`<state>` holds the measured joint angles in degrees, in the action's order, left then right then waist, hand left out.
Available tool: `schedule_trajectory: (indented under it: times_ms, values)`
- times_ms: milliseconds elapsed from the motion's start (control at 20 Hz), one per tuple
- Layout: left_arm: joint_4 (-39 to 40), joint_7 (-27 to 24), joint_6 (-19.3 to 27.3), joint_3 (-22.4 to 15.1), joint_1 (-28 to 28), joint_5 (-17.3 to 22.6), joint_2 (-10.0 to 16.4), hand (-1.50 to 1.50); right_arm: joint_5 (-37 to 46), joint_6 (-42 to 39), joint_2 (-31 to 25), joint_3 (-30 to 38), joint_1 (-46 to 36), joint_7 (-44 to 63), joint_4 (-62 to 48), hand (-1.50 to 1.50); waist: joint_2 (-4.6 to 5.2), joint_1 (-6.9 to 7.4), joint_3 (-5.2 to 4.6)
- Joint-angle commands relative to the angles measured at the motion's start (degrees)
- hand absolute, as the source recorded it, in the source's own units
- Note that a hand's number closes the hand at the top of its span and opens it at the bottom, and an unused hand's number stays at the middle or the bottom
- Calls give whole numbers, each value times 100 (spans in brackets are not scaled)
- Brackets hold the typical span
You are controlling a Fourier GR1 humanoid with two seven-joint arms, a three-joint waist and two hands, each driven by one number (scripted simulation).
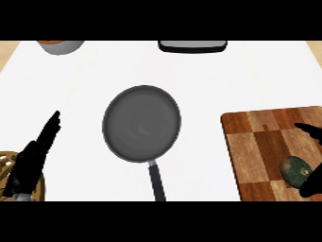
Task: Pick the squash from the cutting board and place it in the pan
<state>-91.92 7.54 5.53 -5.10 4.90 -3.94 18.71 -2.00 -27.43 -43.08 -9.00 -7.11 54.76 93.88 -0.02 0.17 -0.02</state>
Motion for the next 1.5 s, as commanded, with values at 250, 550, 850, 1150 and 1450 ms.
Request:
schedule_trajectory:
  times_ms: [250,550,850,1150,1450]
  values:
    - [-206,246,-229,139,15,-52,-74,0,570,-269,291,-129,202,105,-316,-150,-1,-7,2]
    - [-302,307,-319,300,-7,-159,-150,0,1129,-189,871,-241,134,-90,-686,-150,3,0,2]
    - [-24,77,-433,435,-96,-292,-347,0,1282,-642,856,300,89,-212,-711,-150,0,-12,1]
    - [80,-340,-489,409,161,-460,-467,0,2009,-28,1348,316,27,-1281,-1499,150,5,11,2]
    - [-269,333,-322,339,-74,-683,-621,0,1843,-17,1710,479,324,-1058,-1179,150,-1,-16,3]
